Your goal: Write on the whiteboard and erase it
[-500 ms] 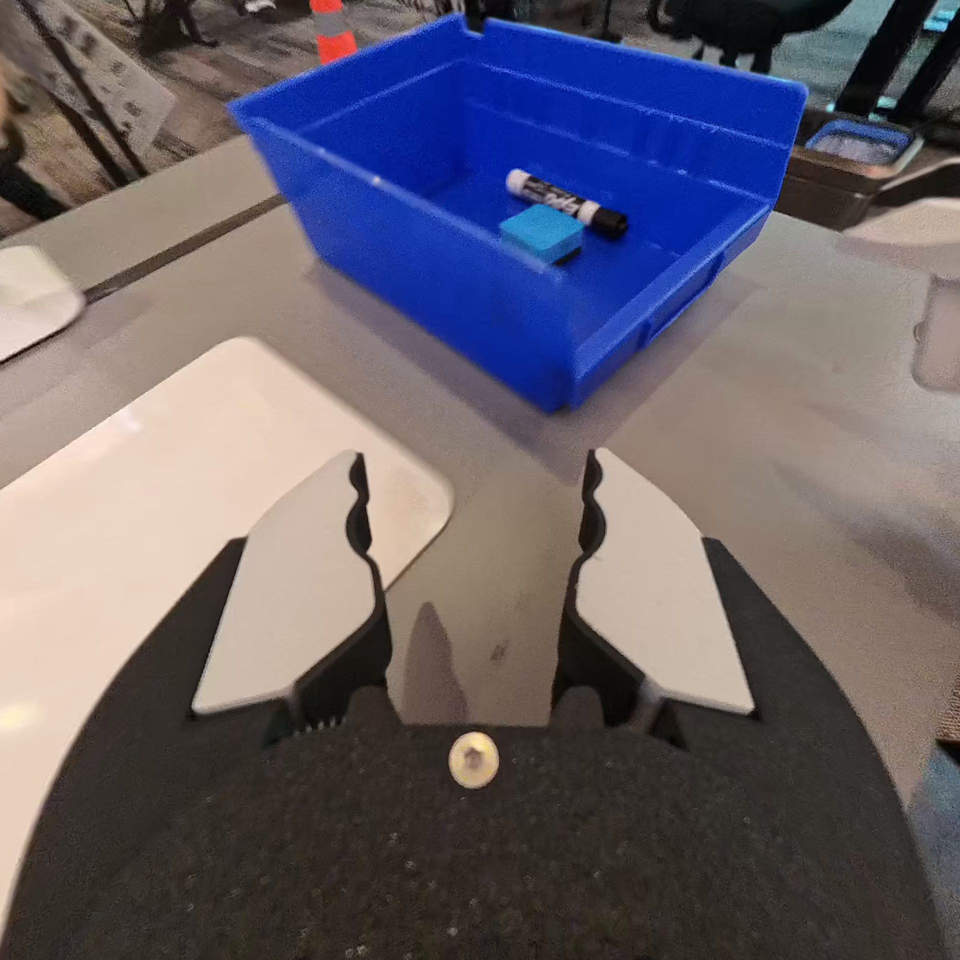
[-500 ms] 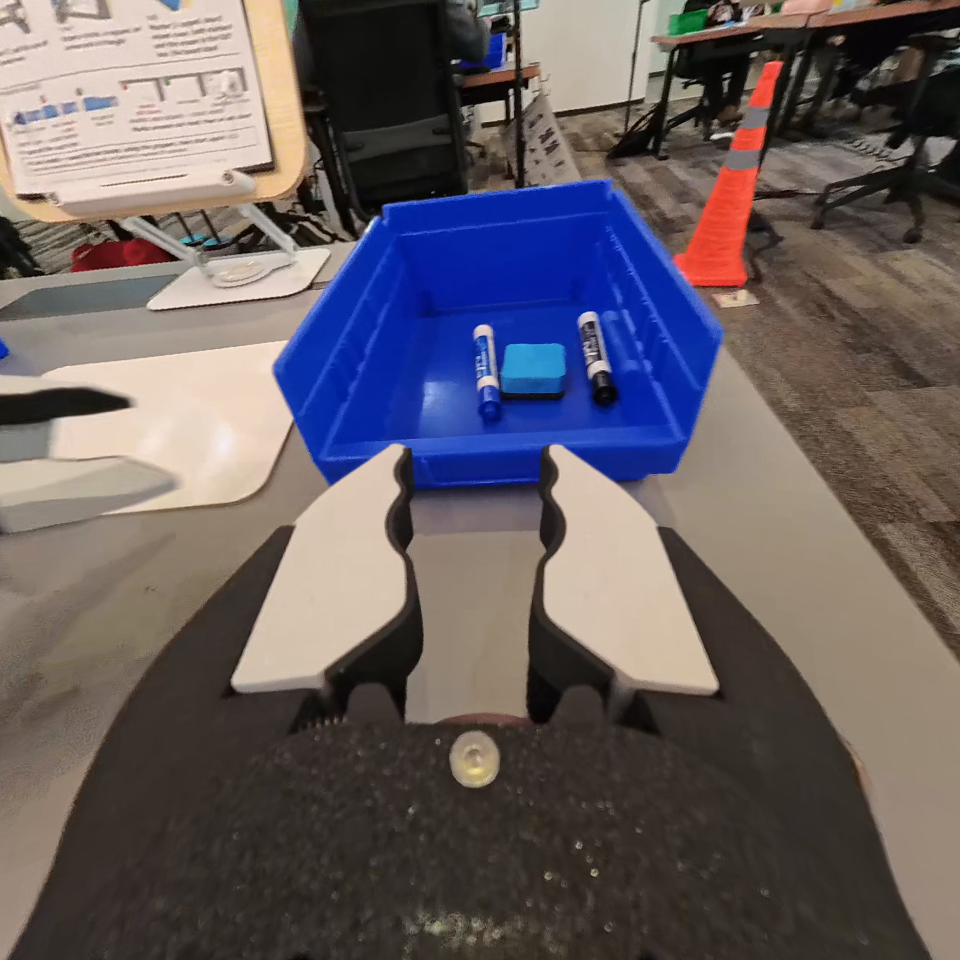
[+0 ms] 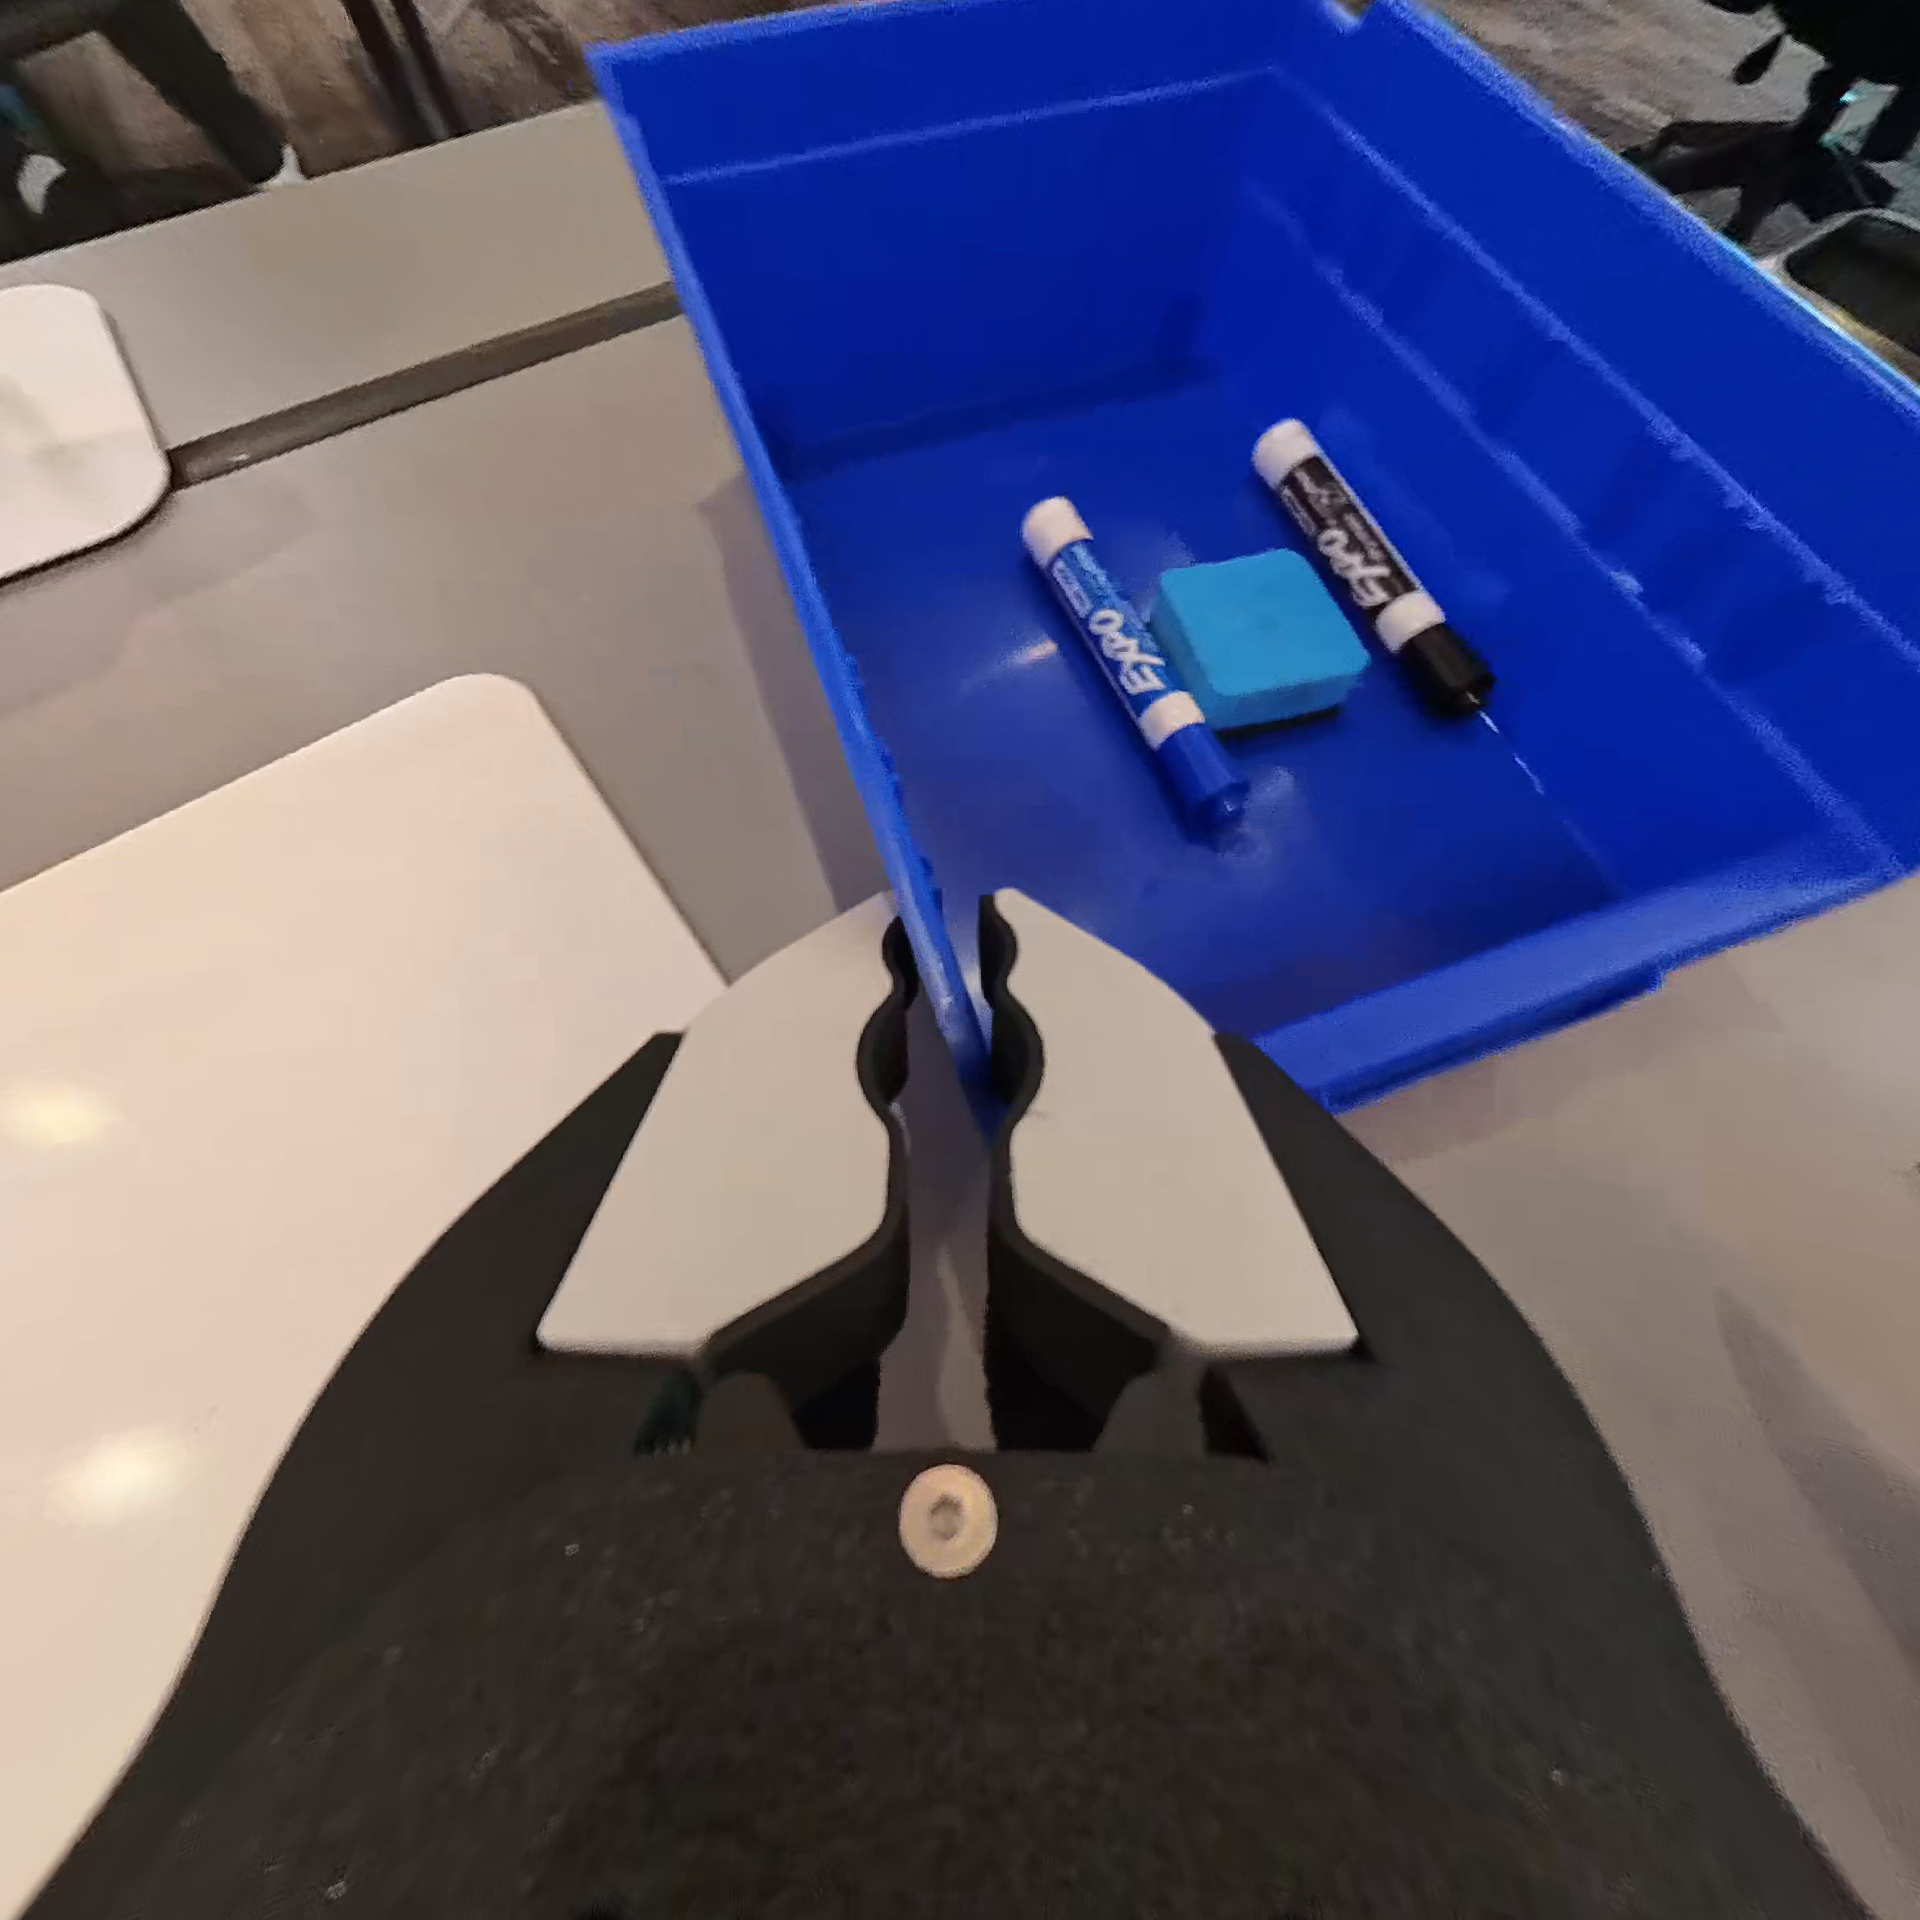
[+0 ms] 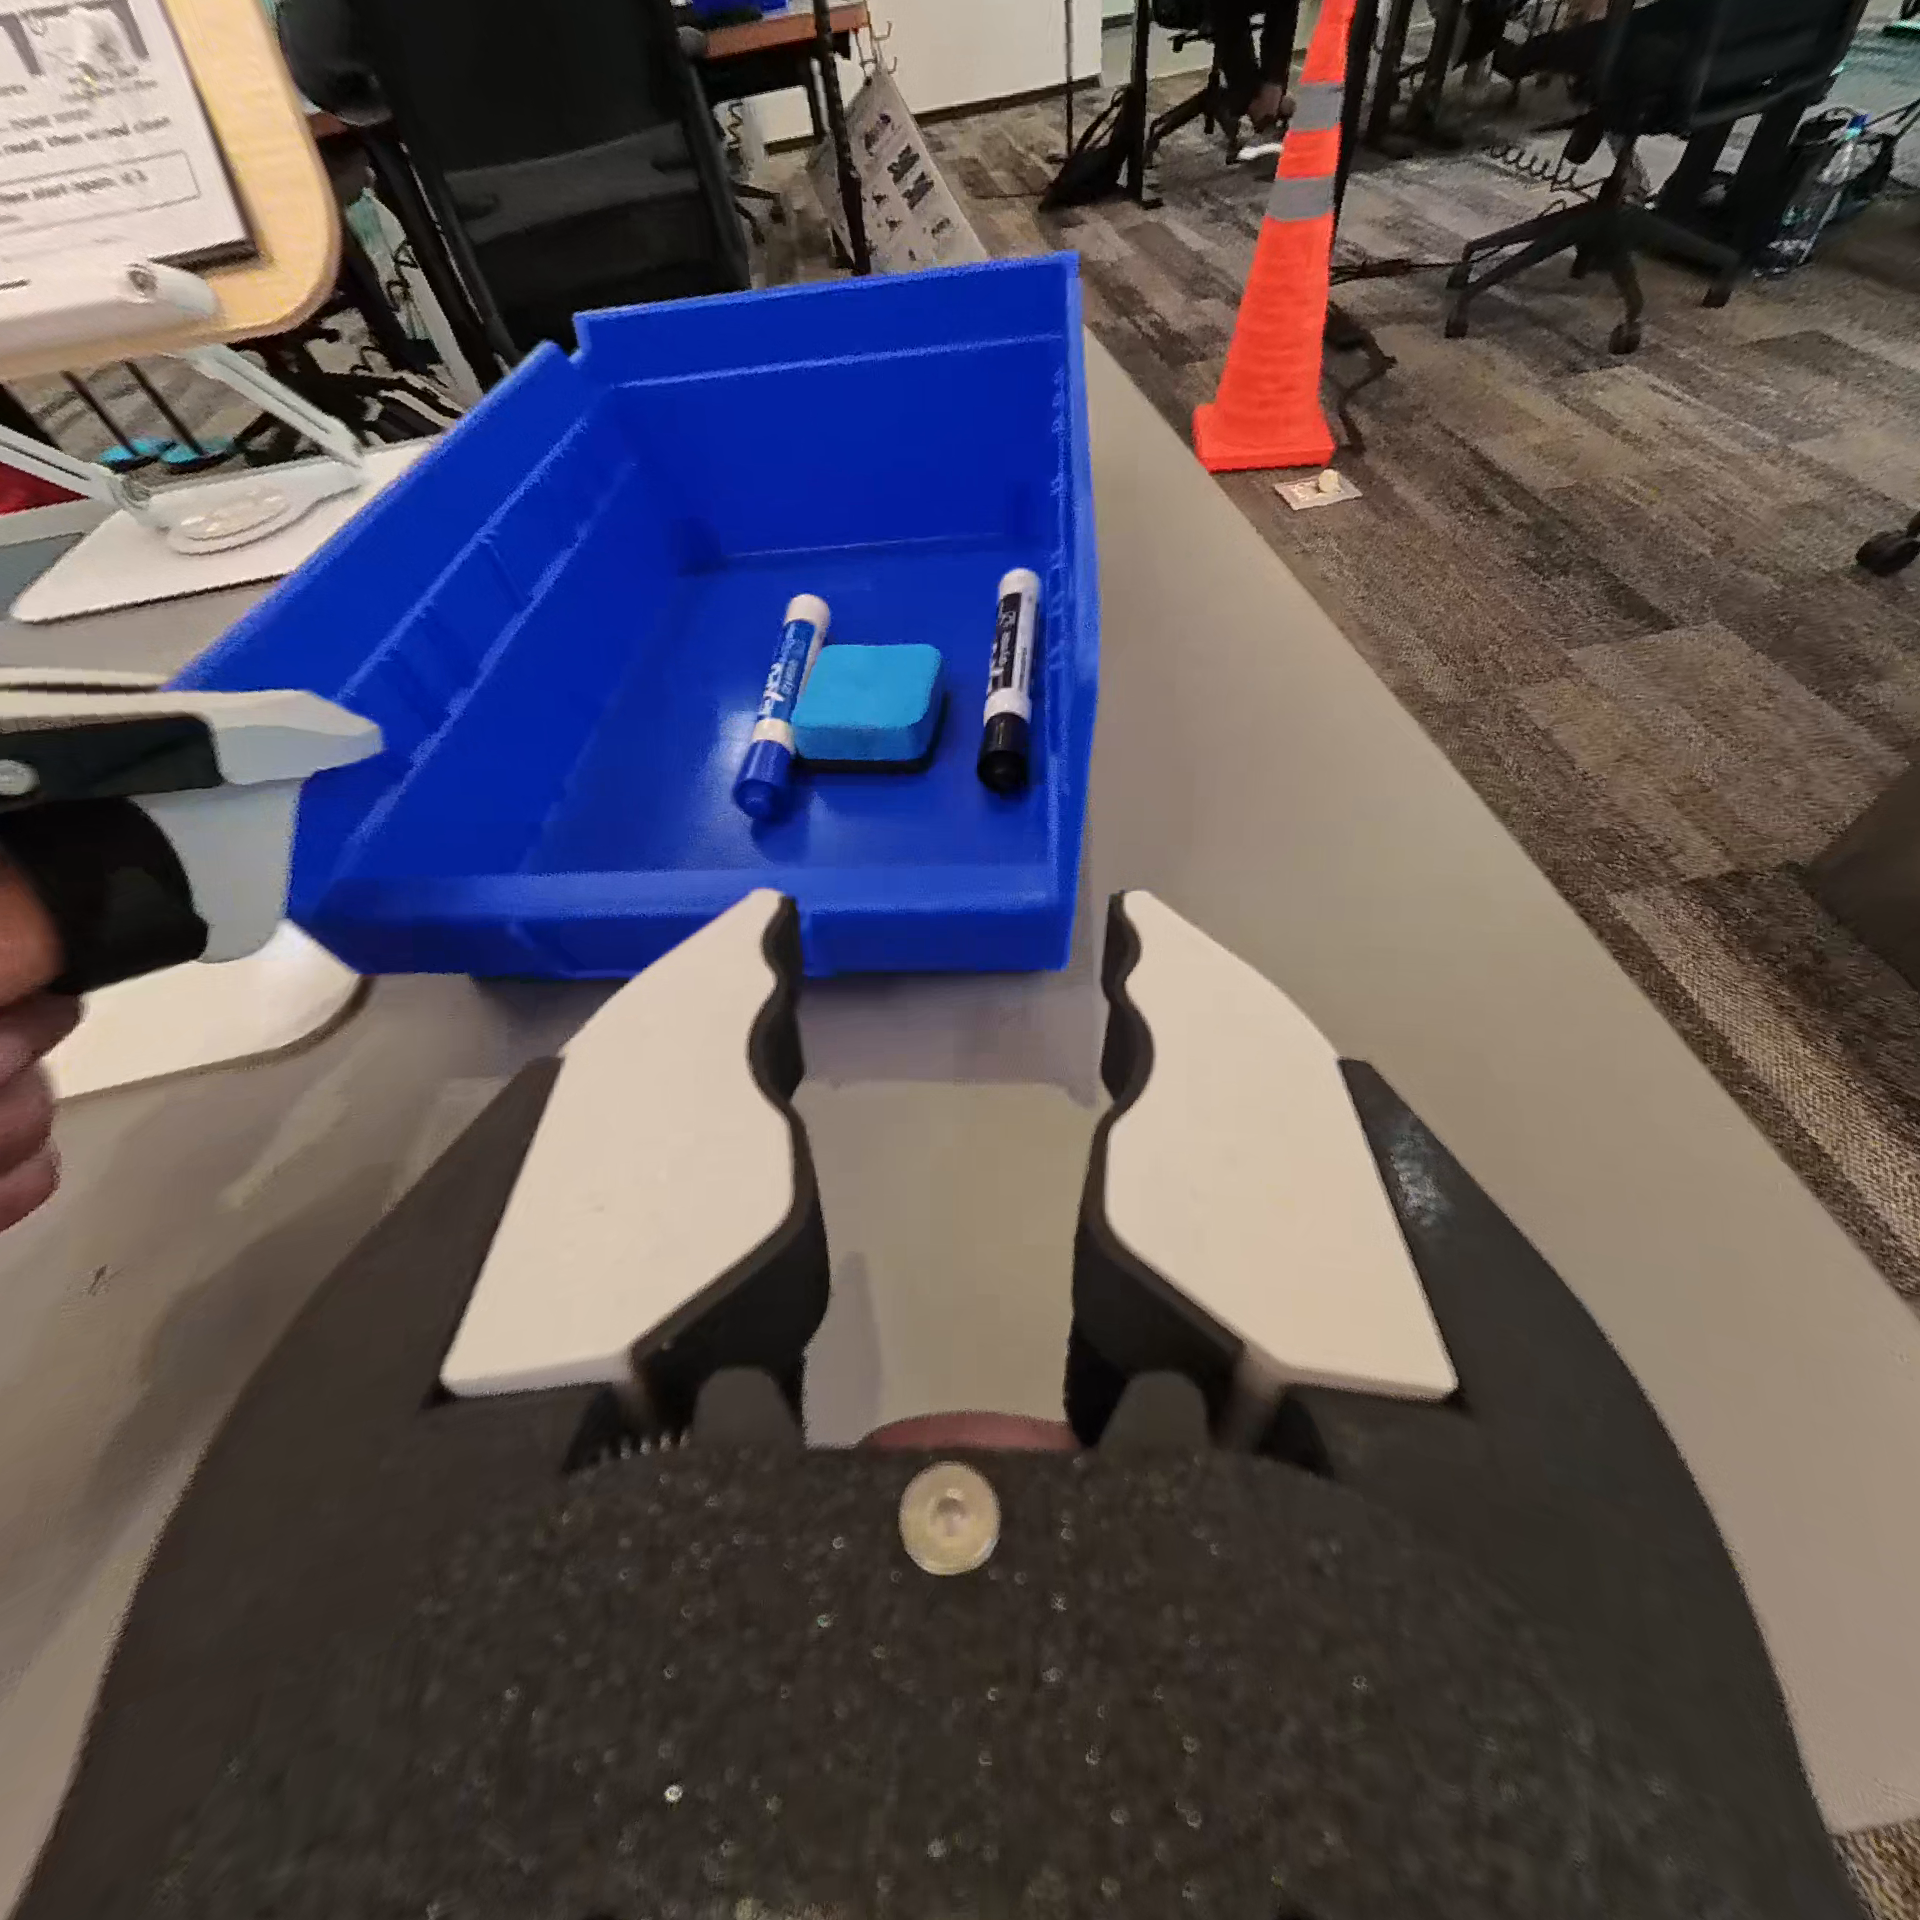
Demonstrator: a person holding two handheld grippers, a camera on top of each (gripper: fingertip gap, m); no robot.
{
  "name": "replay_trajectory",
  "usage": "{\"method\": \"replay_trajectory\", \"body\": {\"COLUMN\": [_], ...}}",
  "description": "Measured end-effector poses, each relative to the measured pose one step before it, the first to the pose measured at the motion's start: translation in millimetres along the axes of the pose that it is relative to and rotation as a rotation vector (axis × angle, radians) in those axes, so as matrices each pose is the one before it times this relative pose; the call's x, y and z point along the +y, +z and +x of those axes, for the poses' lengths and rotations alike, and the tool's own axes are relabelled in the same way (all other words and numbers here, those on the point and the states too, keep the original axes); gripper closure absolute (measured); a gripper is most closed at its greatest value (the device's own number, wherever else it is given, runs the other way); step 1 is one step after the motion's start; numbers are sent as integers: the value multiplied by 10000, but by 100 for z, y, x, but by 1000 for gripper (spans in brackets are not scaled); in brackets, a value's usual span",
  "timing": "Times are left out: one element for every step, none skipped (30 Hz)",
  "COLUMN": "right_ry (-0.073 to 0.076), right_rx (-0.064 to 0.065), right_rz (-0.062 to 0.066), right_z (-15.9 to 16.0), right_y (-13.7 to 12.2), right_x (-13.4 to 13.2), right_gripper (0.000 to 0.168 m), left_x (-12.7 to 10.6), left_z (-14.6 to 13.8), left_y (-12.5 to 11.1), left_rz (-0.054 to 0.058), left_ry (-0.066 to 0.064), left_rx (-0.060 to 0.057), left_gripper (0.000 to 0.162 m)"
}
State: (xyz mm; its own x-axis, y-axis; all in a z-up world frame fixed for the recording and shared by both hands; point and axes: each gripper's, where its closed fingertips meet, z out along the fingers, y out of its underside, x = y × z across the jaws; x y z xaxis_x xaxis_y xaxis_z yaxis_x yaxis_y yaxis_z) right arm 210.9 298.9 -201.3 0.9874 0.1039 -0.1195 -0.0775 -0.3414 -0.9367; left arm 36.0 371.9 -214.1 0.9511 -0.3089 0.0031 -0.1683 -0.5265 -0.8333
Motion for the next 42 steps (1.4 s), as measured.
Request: {"method": "replay_trajectory", "body": {"right_ry": [-40, -26, 5, 36, 59, 41, 2, 2, 148, -12, -120, -79, -73, -86, -109, -74, -1, -26, -57, -38, -21, 21, 100, 113, 79, -31, -190, -254, -184, -145, -198, -231, -242, -237, -210, -142, -81, -95, -43, 2, -66, -148], "right_rx": [222, 278, 171, 79, 144, 266, 322, -119, 58, 104, 62, 60, -78, -174, -161, -179, -257, -319, -353, -363, -382, -336, -306, -357, -417, -366, -232, -167, -169, -172, -134, -91, -110, -58, 12, 24, -66, -309, -333, -285, -354, -417], "right_rz": [-30, -45, -61, -51, -58, -99, -129, -87, -106, -116, -123, -103, 32, 171, 227, 257, 270, 191, 105, 62, 5, -102, -206, -232, -199, -197, -179, -106, -56, -55, -85, -19, 111, 109, 60, 20, 39, -2, -143, -120, 54, 192], "right_z": [-102, 31, -74, -138, -10, 191, 284, -305, -71, -78, -367, -596, -923, -1240, -1457, -1683, -1941, -2162, -2299, -2341, -2405, -2324, -2117, -1949, -1828, -1659, -1475, -1332, -1239, -1137, -987, -832, -737, -559, -338, -133, -33, -136, -19, 127, 113, 47], "right_y": [207, 216, 233, 233, 247, 263, 272, 47, -159, -229, -244, -247, -271, -339, -391, -392, -326, -163, 24, 194, 291, 407, 492, 547, 608, 686, 661, 569, 479, 424, 382, 314, 190, 117, 153, 222, 236, 116, -119, -410, -776, -1078], "right_x": [106, 136, 146, 158, 174, 246, 289, 133, 24, -61, -74, -105, -251, -432, -565, -644, -659, -502, -253, -39, 157, 344, 421, 407, 410, 465, 462, 348, 293, 290, 341, 278, 127, 99, 151, 250, 233, 186, 208, 88, -156, -301], "right_gripper": [114, 115, 115, 115, 118, 122, 129, 150, 163, 164, 165, 165, 165, 165, 165, 165, 165, 165, 165, 165, 165, 165, 164, 163, 163, 163, 164, 164, 165, 165, 165, 165, 164, 164, 164, 163, 161, 159, 153, 138, 127, 127], "left_x": [197, 208, 210, 201, 206, 201, 174, 153, 108, 15, 52, -83, -96, -129, -156, -186, -200, -166, -115, 35, -71, -377, -457, -202, 129, 451, 712, 889, 940, 941, 895, 951, 862, 702, 626, 626, 566, 294, 198, 34, -186, -376], "left_z": [-279, -236, -218, -109, 54, 96, 102, 131, -108, -231, -247, -487, -832, -1120, -1292, -1499, -1769, -1971, -2089, -2149, -2278, -2169, -1966, -1808, -1790, -1660, -1502, -1385, -1279, -1151, -1008, -884, -813, -555, -344, -157, 318, 720, 680, 659, 772, 494], "left_y": [-326, -330, -346, -340, -327, -323, -317, -316, -333, -465, -541, -689, -804, -913, -1019, -1134, -1249, -1309, -1298, -1196, -986, -741, -550, -509, -522, -505, -387, -268, -144, -32, 68, 180, 226, 180, 193, 281, 250, -74, -334, -665, -1073, -1384], "left_rz": [23, 41, 50, 64, 22, -11, -10, 2, 51, 113, 75, 158, 137, 149, 176, 178, 168, 154, 143, 49, 33, 118, 63, -25, 7, -30, -116, -132, -89, -79, -90, -154, -101, -4, 3, -90, -198, -87, -87, 4, 182, 313], "left_ry": [-1, -3, -65, -110, -132, -138, -95, -64, 21, 91, 3, -66, -24, -39, -94, -68, 4, 5, -71, -47, -155, -384, -64, 411, 214, -58, 21, -33, -223, -274, -307, -263, -191, -149, -101, -2, 136, 99, 13, -45, -55, -55], "left_rx": [-91, -49, -26, 58, 170, 176, 150, 145, -66, -115, -37, -69, -159, -180, -119, -159, -280, -320, -331, -366, -450, -386, -363, -374, -374, -303, -251, -231, -165, -83, -12, 1, -36, 40, 72, 102, 372, 595, 507, 479, 593, 452], "left_gripper": [154, 156, 157, 158, 159, 159, 159, 159, 159, 159, 159, 159, 159, 159, 159, 159, 159, 159, 159, 159, 159, 159, 159, 159, 159, 159, 159, 159, 159, 159, 159, 158, 158, 158, 158, 158, 151, 137, 118, 100, 91, 90]}}
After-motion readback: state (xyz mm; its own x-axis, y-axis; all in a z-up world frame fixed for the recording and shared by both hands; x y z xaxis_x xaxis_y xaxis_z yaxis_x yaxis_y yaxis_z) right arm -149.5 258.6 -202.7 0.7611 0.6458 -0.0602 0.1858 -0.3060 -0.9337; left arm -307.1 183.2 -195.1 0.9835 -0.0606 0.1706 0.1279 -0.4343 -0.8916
